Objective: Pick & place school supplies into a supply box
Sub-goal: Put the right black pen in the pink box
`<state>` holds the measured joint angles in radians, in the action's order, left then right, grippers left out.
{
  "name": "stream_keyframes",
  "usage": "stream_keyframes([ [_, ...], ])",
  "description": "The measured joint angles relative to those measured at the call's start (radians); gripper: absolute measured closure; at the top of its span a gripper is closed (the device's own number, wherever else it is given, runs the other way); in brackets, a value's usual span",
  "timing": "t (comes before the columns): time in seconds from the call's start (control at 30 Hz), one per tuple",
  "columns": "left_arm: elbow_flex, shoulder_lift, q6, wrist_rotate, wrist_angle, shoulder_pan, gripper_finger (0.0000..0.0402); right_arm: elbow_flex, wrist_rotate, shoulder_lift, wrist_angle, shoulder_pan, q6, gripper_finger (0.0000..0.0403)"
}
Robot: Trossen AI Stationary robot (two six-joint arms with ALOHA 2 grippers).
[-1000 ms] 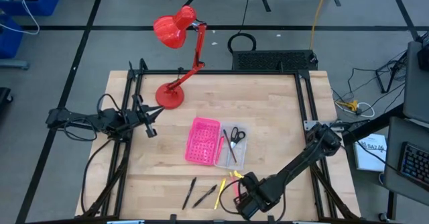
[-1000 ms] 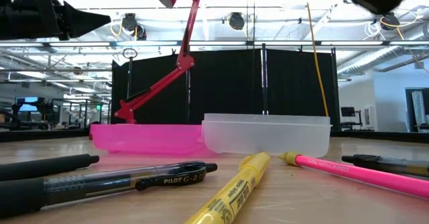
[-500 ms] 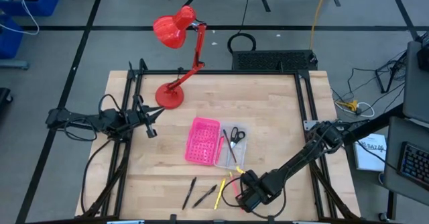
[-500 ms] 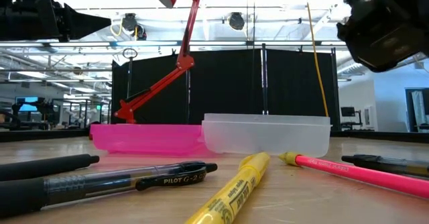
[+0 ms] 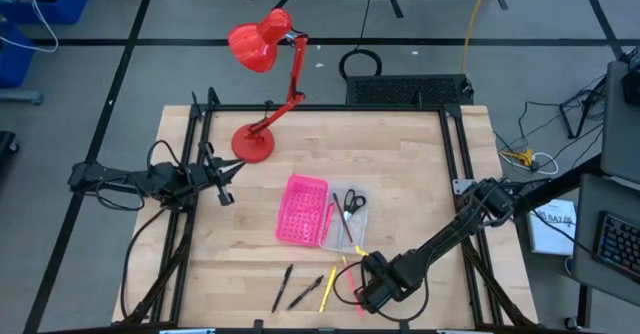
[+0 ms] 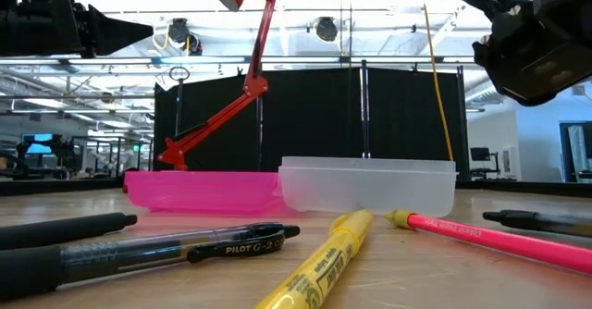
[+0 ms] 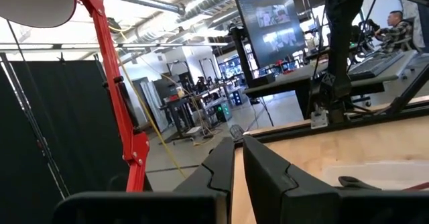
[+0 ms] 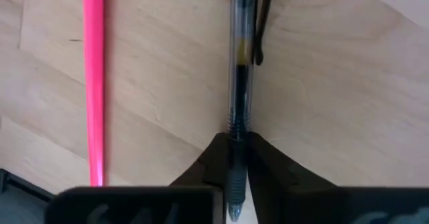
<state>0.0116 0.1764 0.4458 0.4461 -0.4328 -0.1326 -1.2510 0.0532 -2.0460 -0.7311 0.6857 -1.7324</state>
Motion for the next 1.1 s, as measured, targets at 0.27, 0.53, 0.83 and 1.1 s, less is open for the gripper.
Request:
stream_keyframes([
  [0.27,0.000,0.000,-0.001,0.000,0.000,0.000,0.0360,0.002,-0.057,0.005,0.024,0.002,0.016,0.0378],
  [0.53,0.000,0.000,-0.010,0.000,0.015,0.000,0.0360,0.012,-0.142,0.122,0.127,-0.005,0.046,0.0378],
  [0.83,0.000,0.000,-0.036,0.000,0.020,0.000,0.0360,0.014,-0.195,0.225,0.116,0.005,0.013,0.0378],
  [1.1,0.000,0.000,-0.035,0.000,0.019,0.000,0.0360,0.014,-0.236,0.292,0.132,-0.024,0.003,0.0375],
])
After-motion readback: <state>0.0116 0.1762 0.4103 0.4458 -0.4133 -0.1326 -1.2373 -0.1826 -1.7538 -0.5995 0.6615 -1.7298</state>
